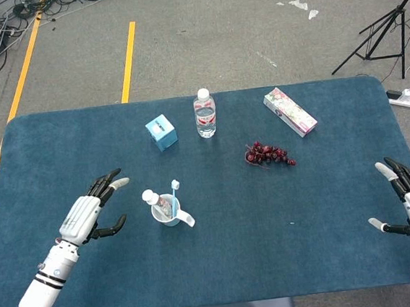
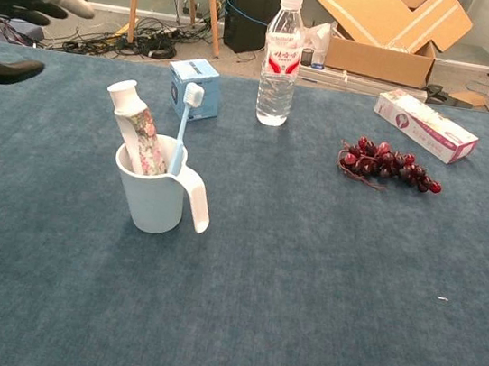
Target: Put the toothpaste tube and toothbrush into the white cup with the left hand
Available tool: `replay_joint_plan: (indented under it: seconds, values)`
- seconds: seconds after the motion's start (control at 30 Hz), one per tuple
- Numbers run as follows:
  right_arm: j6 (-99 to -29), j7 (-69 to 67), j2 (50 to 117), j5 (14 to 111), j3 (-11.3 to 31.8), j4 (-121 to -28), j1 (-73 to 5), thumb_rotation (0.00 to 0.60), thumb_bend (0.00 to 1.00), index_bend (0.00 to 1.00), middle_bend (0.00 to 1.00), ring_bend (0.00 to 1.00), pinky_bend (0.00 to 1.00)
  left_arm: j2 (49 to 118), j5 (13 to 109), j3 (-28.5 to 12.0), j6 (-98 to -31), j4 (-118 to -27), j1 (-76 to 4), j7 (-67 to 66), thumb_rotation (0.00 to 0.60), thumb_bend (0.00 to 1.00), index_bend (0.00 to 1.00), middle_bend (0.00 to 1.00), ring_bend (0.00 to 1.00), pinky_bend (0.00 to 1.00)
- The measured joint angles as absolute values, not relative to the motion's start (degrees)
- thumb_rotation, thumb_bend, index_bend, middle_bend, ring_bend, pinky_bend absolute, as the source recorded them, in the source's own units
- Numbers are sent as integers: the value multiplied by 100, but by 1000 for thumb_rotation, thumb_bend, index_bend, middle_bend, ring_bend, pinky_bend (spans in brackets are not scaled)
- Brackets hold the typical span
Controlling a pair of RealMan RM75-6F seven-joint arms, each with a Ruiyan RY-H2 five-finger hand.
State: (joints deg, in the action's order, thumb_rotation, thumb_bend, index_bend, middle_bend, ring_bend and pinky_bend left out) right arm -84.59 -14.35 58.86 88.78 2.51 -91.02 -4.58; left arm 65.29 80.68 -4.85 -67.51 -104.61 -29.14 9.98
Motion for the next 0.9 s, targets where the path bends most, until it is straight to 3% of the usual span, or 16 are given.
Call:
replay_joint_plan:
  seconds: [0.5,0.9]
  values:
    - [-8279,-1155,5973,8770,257,-9140,-529,600,33,50,38,39,326,6274,8146,61,-8233,-10411,-1671,-1307,600,411,110,0,69,27]
    - [-8225,-1179,5963,8713,269,-9130,-548,600,33,50,42,39,326,6329,8226,117,-8290,-10330,-1379,-1475,600,411,110,0,71,27]
